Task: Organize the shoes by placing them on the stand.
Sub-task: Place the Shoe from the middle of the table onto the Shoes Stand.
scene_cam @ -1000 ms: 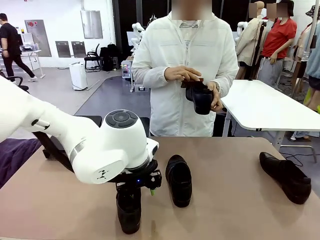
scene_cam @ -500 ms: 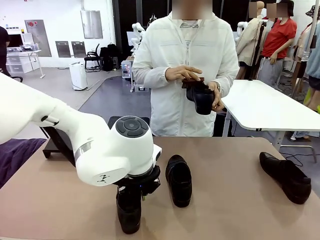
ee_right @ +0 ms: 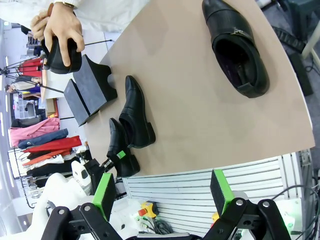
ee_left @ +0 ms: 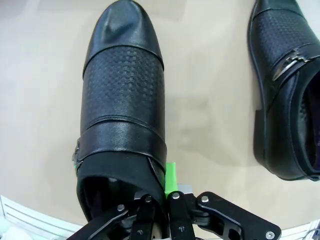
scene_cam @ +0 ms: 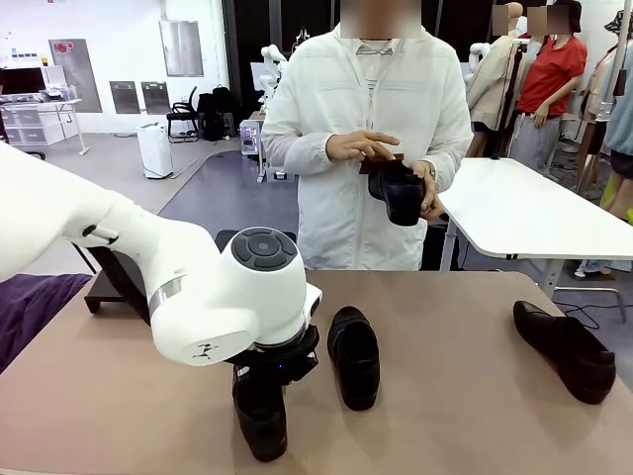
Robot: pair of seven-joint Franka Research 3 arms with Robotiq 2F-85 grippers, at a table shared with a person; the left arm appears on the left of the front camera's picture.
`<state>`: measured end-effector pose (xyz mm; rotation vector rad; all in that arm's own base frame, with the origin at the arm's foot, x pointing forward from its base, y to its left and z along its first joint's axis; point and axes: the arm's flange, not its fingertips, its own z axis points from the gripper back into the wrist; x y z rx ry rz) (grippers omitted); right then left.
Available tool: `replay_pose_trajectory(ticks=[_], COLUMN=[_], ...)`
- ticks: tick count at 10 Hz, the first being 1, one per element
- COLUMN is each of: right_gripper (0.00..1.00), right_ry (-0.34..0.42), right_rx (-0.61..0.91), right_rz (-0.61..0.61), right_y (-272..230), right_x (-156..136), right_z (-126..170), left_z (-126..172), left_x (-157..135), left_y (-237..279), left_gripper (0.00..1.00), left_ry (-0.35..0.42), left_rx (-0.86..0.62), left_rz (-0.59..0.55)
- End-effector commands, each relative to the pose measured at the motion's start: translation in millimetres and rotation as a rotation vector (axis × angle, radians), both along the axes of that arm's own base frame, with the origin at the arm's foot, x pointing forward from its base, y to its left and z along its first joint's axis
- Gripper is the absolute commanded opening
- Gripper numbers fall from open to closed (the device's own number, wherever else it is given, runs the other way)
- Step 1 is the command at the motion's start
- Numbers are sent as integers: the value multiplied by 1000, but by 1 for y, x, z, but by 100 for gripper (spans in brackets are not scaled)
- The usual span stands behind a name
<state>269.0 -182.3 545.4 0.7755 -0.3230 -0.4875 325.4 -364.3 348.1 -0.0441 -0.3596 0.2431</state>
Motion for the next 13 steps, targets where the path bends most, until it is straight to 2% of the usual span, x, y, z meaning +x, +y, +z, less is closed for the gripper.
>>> replay_pose_trajectory(ticks=[1,2,3,4,6,7,8,9,12,13], right_gripper=[100,100,100,100,100,100,100,100,100,100], right_ry=[-19,-19,-19,-19,-19,-19,-19,-19,-19,-19], right_rx=[2,2,2,2,2,2,2,2,2,2], right_rz=[17,17,17,17,17,17,17,17,17,17], right_y=[-2,-2,-2,-2,-2,-2,-2,-2,-2,-2], right_x=[1,1,1,1,1,1,1,1,1,1], right_z=[1,1,1,1,1,1,1,1,1,1], left_z=[37,67,100,119,130,129,130,135,135,139], left_x=[-15,-27,-43,-58,-86,-100,-112,-81,-81,-82], left_y=[22,40,63,84,122,138,144,95,95,100], left_gripper=[0,0,0,0,0,0,0,0,0,0], left_ry=[-75,-115,-92,-119,-163,-195,-184,-158,-158,-151], left_rx=[-30,-24,0,24,65,71,-50,65,65,74], left_rz=[-45,-91,-248,-309,-540,-609,-655,-529,-529,-562])
